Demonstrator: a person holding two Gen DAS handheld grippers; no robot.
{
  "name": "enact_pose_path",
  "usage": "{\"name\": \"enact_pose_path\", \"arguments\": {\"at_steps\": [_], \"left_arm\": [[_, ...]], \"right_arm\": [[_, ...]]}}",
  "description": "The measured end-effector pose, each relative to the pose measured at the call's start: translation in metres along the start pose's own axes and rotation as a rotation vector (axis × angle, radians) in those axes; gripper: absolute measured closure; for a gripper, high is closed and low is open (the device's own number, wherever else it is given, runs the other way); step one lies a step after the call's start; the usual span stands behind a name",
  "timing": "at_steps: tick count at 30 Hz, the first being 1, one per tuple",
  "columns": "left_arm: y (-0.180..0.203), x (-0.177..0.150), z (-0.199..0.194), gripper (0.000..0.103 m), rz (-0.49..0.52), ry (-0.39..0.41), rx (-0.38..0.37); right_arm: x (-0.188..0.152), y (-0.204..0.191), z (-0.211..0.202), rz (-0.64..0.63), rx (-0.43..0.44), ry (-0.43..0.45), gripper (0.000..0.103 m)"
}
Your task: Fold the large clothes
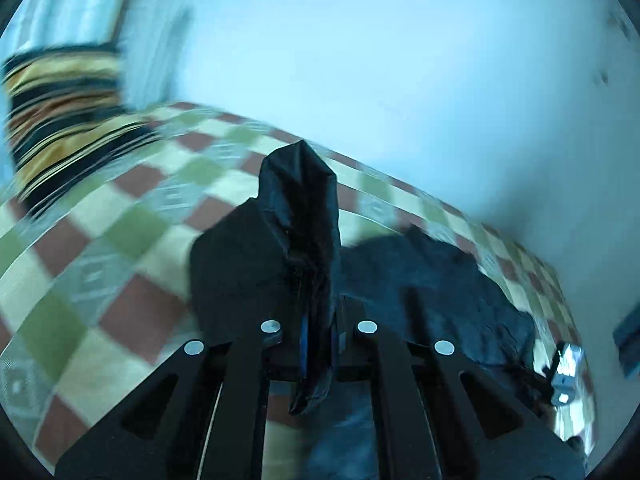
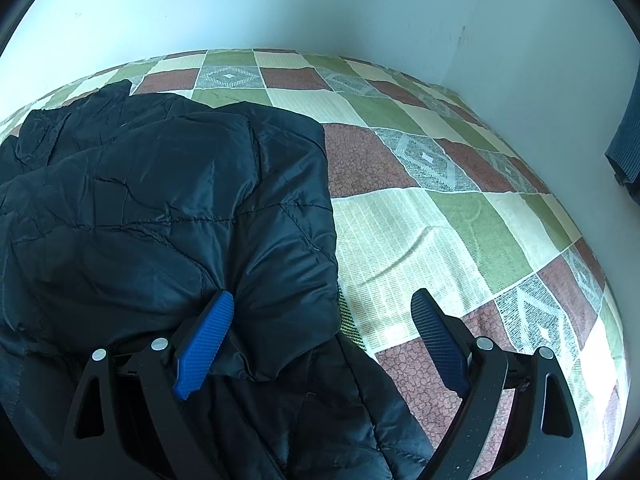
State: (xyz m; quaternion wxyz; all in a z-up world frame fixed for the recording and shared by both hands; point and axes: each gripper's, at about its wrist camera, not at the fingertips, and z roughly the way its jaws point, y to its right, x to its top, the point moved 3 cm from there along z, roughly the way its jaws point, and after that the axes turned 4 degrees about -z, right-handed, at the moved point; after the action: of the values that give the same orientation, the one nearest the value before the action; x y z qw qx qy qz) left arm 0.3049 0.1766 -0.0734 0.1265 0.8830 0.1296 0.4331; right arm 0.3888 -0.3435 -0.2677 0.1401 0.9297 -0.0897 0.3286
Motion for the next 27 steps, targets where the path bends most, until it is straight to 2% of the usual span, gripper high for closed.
{"name": "enact_pose_path", "arguments": {"at_steps": [7, 14, 20, 27], "left_arm": [[0.142, -0.031, 0.082, 0.096, 0.164, -0.123, -0.127], [0.255, -0.082, 0.149, 0.096, 0.267, -0.242, -0.225], [0.320, -0.132, 0.202, 0.096, 0.322, -0.366, -0.269], [0.352, -0.175, 0.238, 0.096, 0.361, -0.441, -0.257]], "right_arm": [[-0.001, 0.004, 0.003, 0.019, 0.023, -0.004, 0.014], [-0.002, 0.007, 0.005, 0.038, 0.045, -0.008, 0.014], [-0.002, 0.008, 0.006, 0.045, 0.053, -0.010, 0.014], [-0.002, 0.008, 0.006, 0.048, 0.056, -0.011, 0.014]]}}
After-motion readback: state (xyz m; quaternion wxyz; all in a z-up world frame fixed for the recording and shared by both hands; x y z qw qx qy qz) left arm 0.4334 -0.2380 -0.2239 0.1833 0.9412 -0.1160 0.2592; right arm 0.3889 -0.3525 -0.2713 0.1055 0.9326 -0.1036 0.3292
